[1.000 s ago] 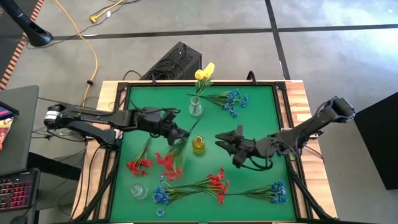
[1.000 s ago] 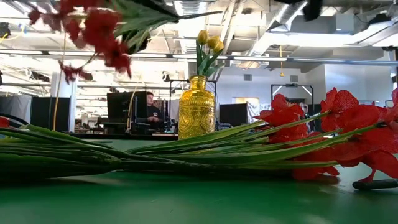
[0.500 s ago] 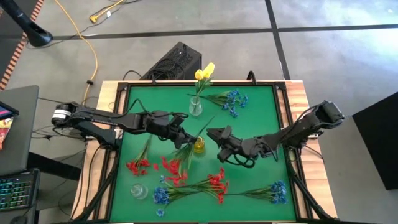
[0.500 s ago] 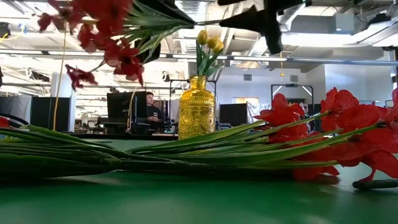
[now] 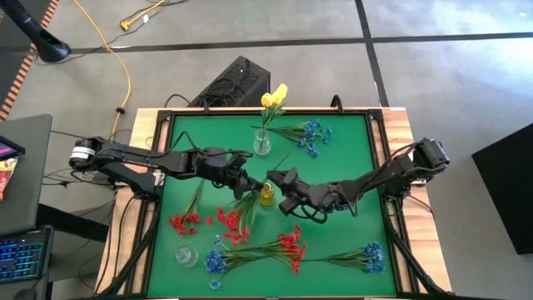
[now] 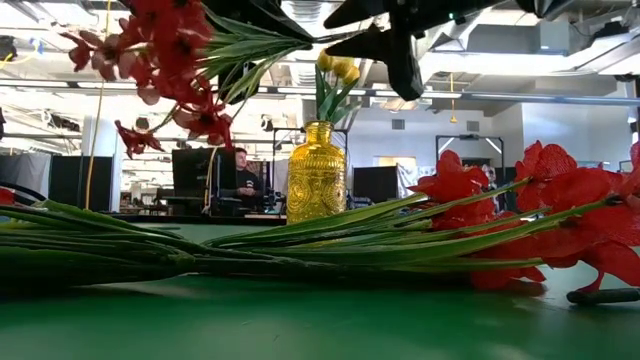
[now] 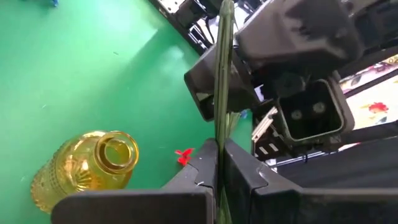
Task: Sort flowers into vase by color
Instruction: Put the top red flowers into the yellow vase
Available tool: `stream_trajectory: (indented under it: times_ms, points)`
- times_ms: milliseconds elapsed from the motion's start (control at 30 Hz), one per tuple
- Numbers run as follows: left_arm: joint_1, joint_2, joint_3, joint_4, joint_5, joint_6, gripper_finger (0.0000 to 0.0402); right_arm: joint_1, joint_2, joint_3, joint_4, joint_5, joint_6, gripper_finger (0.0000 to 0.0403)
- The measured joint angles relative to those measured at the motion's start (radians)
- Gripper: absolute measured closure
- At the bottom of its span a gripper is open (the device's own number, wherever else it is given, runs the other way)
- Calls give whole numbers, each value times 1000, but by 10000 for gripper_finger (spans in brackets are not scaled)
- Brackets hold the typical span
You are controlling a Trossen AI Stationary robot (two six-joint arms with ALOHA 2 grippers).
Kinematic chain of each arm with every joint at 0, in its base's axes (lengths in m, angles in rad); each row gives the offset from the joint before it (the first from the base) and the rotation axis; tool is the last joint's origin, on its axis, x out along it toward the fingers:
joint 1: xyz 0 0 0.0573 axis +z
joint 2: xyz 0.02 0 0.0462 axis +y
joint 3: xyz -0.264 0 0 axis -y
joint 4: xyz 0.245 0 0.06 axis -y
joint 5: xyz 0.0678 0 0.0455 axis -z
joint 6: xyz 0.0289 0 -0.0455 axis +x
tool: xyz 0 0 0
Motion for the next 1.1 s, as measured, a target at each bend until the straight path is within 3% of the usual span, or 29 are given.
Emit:
stream_trajectory:
  times_ms: [300, 600, 767, 967, 1100]
  points:
    - [0, 0, 0, -1, 5, 118, 395, 9, 16, 1, -49, 6, 114, 375]
    - [45, -52, -1, 56, 58, 321, 303, 22, 12, 4, -56, 13, 307, 376]
    - [86, -142, 2, 99, 3, 486, 239, 31, 1, 0, -174, -28, 427, 376]
    - [132, -257, 2, 147, -115, 714, 196, 28, -83, 0, -305, -146, 694, 376]
    - [149, -285, 0, 132, -116, 804, 195, 28, -189, 1, -354, -257, 889, 376]
